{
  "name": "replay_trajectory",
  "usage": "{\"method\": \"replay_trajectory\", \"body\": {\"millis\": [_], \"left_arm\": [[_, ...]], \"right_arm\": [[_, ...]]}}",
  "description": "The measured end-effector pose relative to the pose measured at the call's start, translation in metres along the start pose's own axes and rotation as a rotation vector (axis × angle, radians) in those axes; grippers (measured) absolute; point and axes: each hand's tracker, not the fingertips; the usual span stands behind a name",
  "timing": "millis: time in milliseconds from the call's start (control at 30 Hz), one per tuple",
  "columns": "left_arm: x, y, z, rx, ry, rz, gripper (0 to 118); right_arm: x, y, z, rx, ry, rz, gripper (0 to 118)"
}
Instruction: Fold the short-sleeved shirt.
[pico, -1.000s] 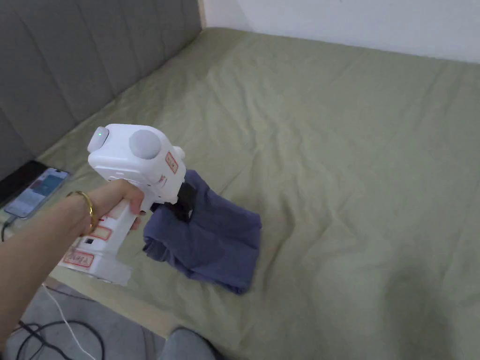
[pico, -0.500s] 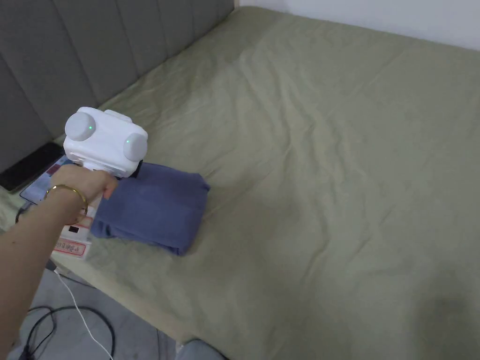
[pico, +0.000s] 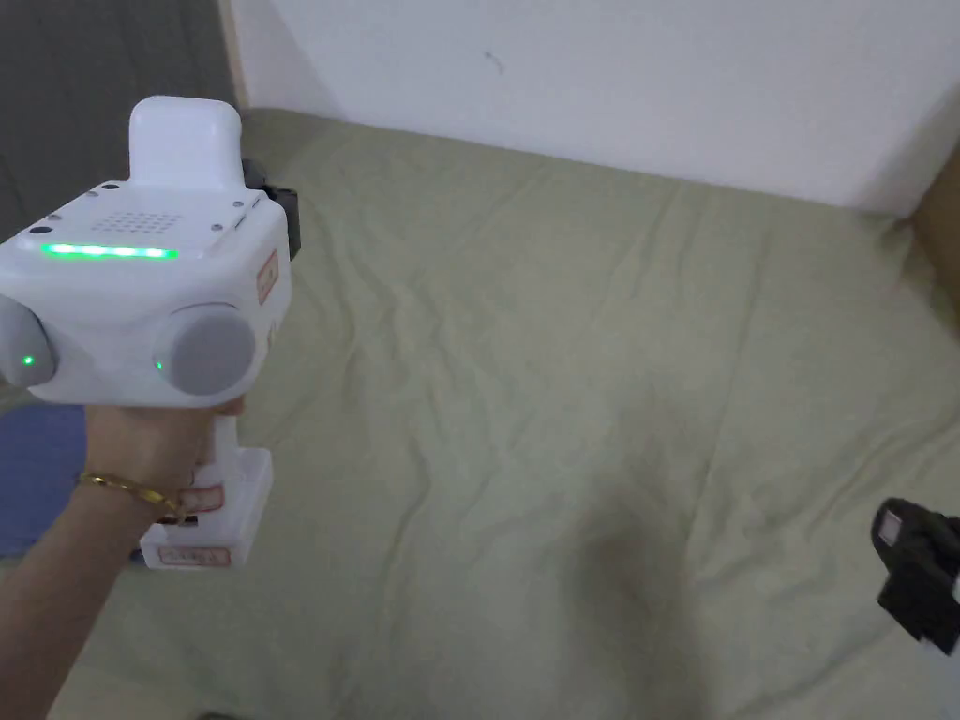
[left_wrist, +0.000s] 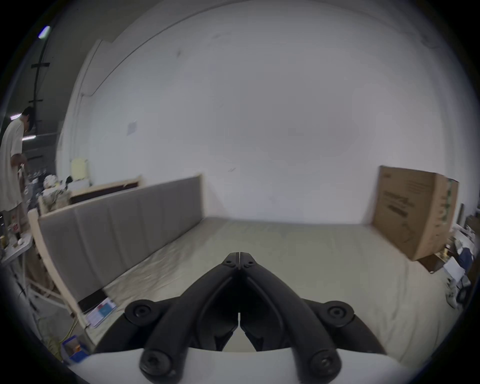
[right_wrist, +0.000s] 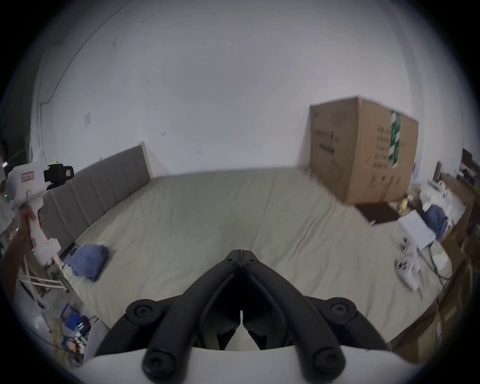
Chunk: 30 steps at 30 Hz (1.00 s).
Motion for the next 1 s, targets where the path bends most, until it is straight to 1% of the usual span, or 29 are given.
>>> {"method": "replay_trajectory", "body": {"millis": [67, 100, 167, 200, 300, 433, 533, 633, 700, 833, 933, 1000], "left_arm": [[0.028, 0.0, 0.017, 0.055, -0.068, -0.014, 0], [0.041, -0.004, 0.027, 0.021, -0.066, 0.014, 0], [0.061, -0.009, 0.037, 0.044, -0.133, 0.023, 0], [0.071, -0.016, 0.04, 0.041, -0.149, -0.006, 0], [0.09, -0.036, 0.052, 0.019, -0.189, -0.037, 0], [0.102, -0.063, 0.059, -0.027, -0.219, -0.046, 0], [0.105, -0.08, 0.061, -0.072, -0.234, -0.053, 0], [0.105, -0.092, 0.063, -0.091, -0.227, -0.045, 0], [0.101, -0.1, 0.064, -0.099, -0.225, -0.045, 0], [0.097, -0.108, 0.069, -0.129, -0.227, -0.017, 0], [0.096, -0.108, 0.074, -0.131, -0.217, -0.016, 0], [0.095, -0.108, 0.077, -0.129, -0.214, -0.006, 0]], "right_arm": [[0.01, 0.011, 0.01, 0.062, -0.015, 0.005, 0], [0.014, 0.017, 0.015, 0.093, -0.032, 0.012, 0], [0.021, 0.024, 0.02, 0.134, -0.058, 0.028, 0], [0.025, 0.027, 0.024, 0.163, -0.071, 0.036, 0], [0.034, 0.031, 0.031, 0.225, -0.11, 0.071, 0], [0.042, 0.031, 0.031, 0.229, -0.126, 0.072, 0], [0.047, 0.019, 0.025, 0.225, -0.15, 0.06, 0], [0.052, 0.001, 0.017, 0.179, -0.148, -0.006, 0], [0.054, -0.012, 0.013, 0.152, -0.141, -0.024, 0], [0.048, -0.028, 0.017, 0.138, -0.142, 0.012, 0], [0.047, -0.031, 0.019, 0.121, -0.116, -0.009, 0], [0.044, -0.03, 0.02, 0.121, -0.114, -0.003, 0]]}}
